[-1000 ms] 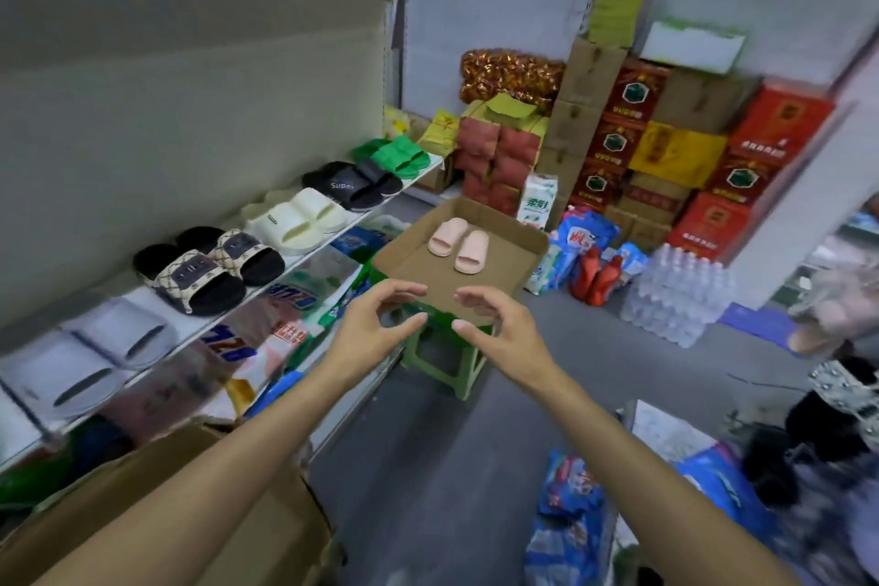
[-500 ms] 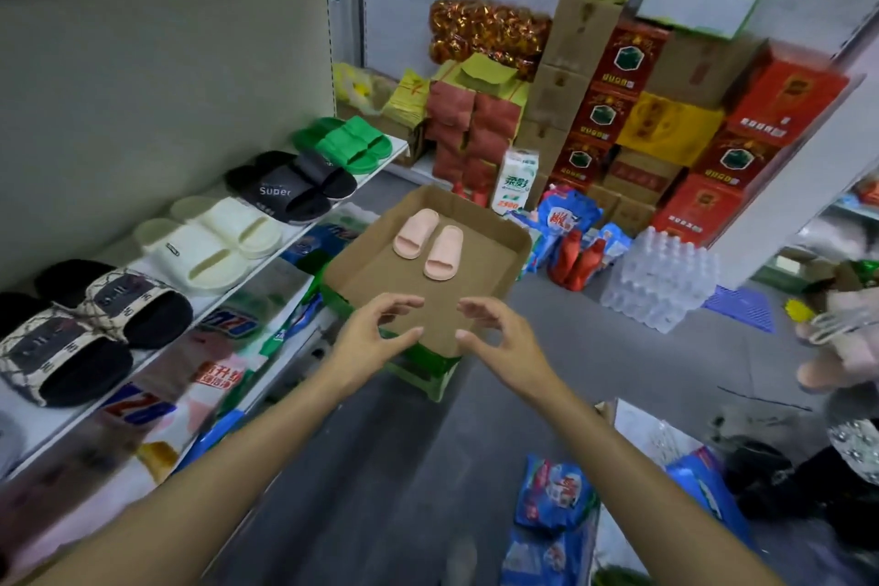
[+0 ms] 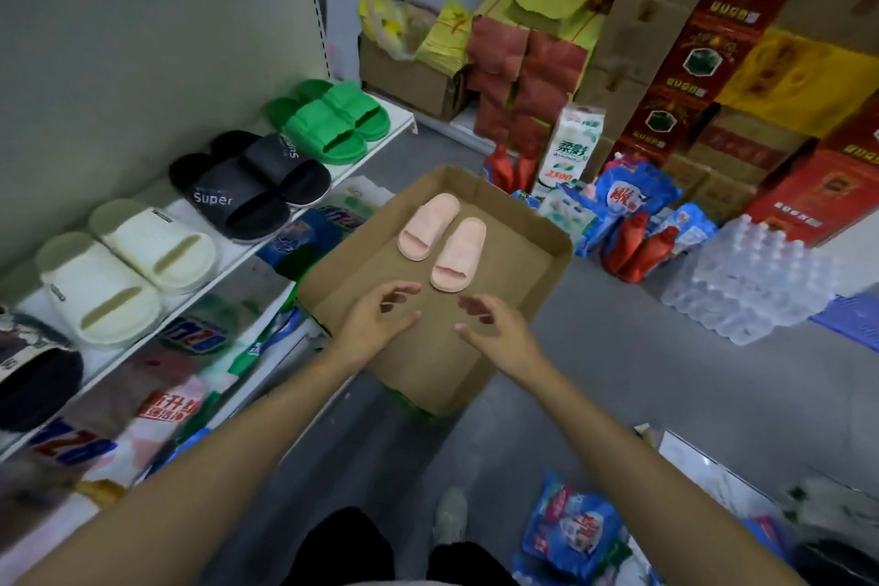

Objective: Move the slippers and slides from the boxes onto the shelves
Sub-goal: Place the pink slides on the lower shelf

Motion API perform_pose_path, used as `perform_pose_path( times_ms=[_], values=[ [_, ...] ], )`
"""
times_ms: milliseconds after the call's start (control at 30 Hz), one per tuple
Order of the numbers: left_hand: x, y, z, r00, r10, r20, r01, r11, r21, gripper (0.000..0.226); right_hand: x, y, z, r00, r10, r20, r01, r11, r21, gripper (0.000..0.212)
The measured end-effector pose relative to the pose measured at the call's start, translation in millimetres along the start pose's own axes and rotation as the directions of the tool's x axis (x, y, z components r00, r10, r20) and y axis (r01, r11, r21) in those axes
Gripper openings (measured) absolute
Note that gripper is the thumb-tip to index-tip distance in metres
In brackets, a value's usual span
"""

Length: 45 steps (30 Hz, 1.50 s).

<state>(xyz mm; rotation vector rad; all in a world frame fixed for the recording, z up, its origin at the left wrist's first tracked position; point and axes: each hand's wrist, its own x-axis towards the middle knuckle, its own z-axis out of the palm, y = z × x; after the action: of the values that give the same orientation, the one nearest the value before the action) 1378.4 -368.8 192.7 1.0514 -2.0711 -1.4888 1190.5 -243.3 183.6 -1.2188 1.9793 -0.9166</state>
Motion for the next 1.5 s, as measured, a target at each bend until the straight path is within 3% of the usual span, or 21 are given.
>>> perform_pose_path(
  times_ms=[367, 533, 733, 900, 1033, 1167, 1300, 1500],
  values=[
    [222.7, -77.1, 14.3, 0.978, -0.164, 0.128, 0.143, 0.977, 0.157, 0.036, 176.5, 84.9, 6.2, 0.958, 0.286, -0.01, -0.285, 0.957, 0.047, 0.047],
    [325.0, -134.5, 14.2, 0.939, -0.284, 0.192, 0.242, 0.946, 0.216, 0.041, 256.9, 129.4, 28.2, 0.857, 0.514, -0.035, -0.499, 0.845, 0.191, 0.051],
    [401.2, -194.8, 24.1, 0.936, -0.313, 0.163, 0.246, 0.91, 0.335, 0.062, 309.5, 183.2, 54.8, 0.719, 0.695, 0.021, -0.675, 0.69, 0.259, 0.063],
    [428.4, -221.7, 40.5, 0.916, -0.382, 0.123, 0.324, 0.884, 0.336, 0.065, 327.8, 202.5, 71.5, 0.689, 0.724, 0.04, -0.681, 0.628, 0.376, 0.036],
    [432.7, -238.9, 45.2, 0.871, -0.488, 0.056, 0.468, 0.86, 0.203, 0.078, 335.5, 223.3, 83.1, 0.684, 0.728, 0.036, -0.65, 0.587, 0.482, 0.057],
    [426.3, -243.6, 47.1, 0.786, -0.616, 0.047, 0.612, 0.786, 0.087, 0.083, 336.1, 220.7, 74.0, 0.681, 0.732, 0.014, -0.637, 0.583, 0.504, 0.057],
    [407.9, -238.5, 52.6, 0.815, -0.575, 0.068, 0.571, 0.818, 0.064, 0.067, 324.1, 201.7, 58.7, 0.679, 0.733, -0.028, -0.594, 0.572, 0.566, 0.047],
    [362.7, -205.1, 43.9, 0.86, -0.509, 0.019, 0.51, 0.86, -0.015, 0.069, 305.8, 185.9, 45.7, 0.75, 0.66, -0.038, -0.523, 0.628, 0.576, 0.039]
  ],
)
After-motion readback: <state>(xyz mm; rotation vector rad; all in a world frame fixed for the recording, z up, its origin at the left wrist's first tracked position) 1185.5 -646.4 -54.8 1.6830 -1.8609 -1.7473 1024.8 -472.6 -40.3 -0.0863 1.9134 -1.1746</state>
